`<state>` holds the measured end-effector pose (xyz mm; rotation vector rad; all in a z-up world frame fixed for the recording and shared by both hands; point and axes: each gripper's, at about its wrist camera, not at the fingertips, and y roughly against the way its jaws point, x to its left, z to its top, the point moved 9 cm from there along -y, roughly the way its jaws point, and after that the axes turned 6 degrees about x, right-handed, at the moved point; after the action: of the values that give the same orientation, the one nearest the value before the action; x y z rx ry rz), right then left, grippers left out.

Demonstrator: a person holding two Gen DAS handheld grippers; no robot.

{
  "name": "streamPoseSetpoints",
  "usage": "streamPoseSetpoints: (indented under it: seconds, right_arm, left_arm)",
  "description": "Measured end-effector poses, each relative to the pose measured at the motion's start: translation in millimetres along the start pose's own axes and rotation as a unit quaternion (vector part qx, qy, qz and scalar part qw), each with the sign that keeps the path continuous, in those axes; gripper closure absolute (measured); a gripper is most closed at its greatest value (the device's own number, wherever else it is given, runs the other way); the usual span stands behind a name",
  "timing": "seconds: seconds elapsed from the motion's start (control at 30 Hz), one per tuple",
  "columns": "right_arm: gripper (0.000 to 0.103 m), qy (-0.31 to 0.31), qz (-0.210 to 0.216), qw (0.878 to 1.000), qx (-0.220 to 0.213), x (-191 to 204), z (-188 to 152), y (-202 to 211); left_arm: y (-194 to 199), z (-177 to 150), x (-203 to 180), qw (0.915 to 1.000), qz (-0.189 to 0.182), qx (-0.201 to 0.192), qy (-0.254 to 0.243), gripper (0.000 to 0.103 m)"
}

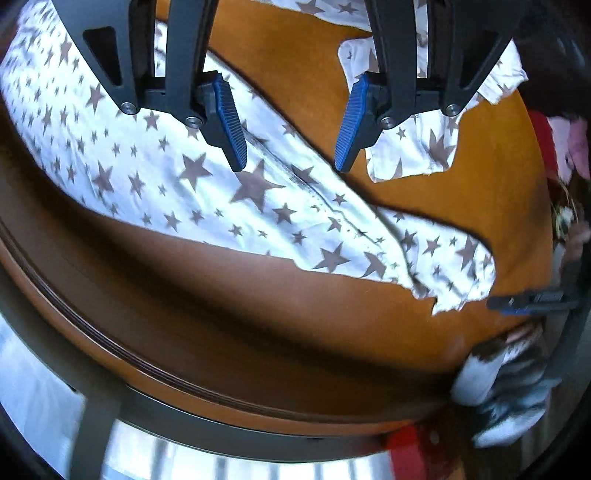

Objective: Fold clothes

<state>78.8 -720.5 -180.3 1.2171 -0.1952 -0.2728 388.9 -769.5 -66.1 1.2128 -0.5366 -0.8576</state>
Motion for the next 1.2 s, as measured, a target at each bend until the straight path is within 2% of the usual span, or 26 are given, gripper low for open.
streamPoseSetpoints:
  seconds: [0.07,0.2,0.33,0.37,0.43,0.47,0.53,0.57,0.6,0.63,0.77,0.93,1.1,1.2]
  right_arm:
    - [0.053,0.015,0.000,1.000,0.005,3.5,3.7,-4.8]
    - [0.053,0.040,0.000,0.999,0.015,8.9,11.4,-15.4]
    - [0.054,0.042,0.009,0.999,0.023,8.3,12.3,-22.8]
    - [0.054,0.041,0.011,0.999,0.025,7.6,12.2,-24.4]
    - [0.055,0.038,0.015,0.999,0.030,4.6,10.9,-28.3]
    - [0.056,0.035,0.017,0.999,0.034,2.9,10.0,-31.2]
    - [0.070,0.031,0.015,0.999,0.033,-0.3,10.4,-33.9]
    - [0.074,0.030,0.012,0.999,0.029,-2.2,12.3,-33.5]
    - [0.088,0.028,0.010,0.999,0.025,-4.0,14.0,-33.2]
    - [0.094,0.023,0.012,0.999,0.022,-6.0,15.8,-32.6]
    - [0.097,-0.021,0.013,0.999,-0.028,-24.8,26.8,-7.7]
    - [0.097,-0.079,0.019,0.992,-0.097,-51.1,36.5,34.6]
    - [0.097,-0.089,0.035,0.991,-0.094,-37.1,29.4,41.6]
    - [0.097,-0.082,0.051,0.991,-0.087,-18.1,18.6,44.7]
  left_arm:
    - [-8.4,2.3,-5.4,0.9998,-0.001,0.014,-0.017,0.045]
    - [-23.5,13.2,-35.6,0.9946,0.006,0.035,-0.097,0.045]
    - [-35.7,20.9,-56.5,0.9914,0.007,0.039,-0.125,0.046]
    - [-31.7,21.1,-57.5,0.9921,0.003,0.031,-0.122,0.049]
    - [-23.5,21.3,-59.3,0.9931,-0.003,0.014,-0.116,0.066]
    - [-19.4,21.5,-60.2,0.9935,-0.007,0.006,-0.114,0.079]
    - [-11.1,21.8,-61.9,0.9940,-0.013,-0.010,-0.108,0.090]
    - [-6.9,21.9,-62.8,0.9941,-0.016,-0.018,-0.105,0.090]
    - [-2.7,22.0,-63.6,0.9942,-0.020,-0.026,-0.102,0.090]
    - [1.5,22.2,-64.5,0.9942,-0.023,-0.035,-0.100,0.090]
    - [5.9,2.8,-57.1,0.9965,-0.035,-0.040,-0.064,0.090]
    - [10.7,-22.6,-47.2,0.9975,-0.050,-0.046,-0.018,0.090]
    - [15.5,-47.8,-37.2,0.9962,-0.065,-0.051,0.027,0.090]
    - [3.1,-61.3,-35.3,0.9943,-0.089,-0.028,0.053,0.090]
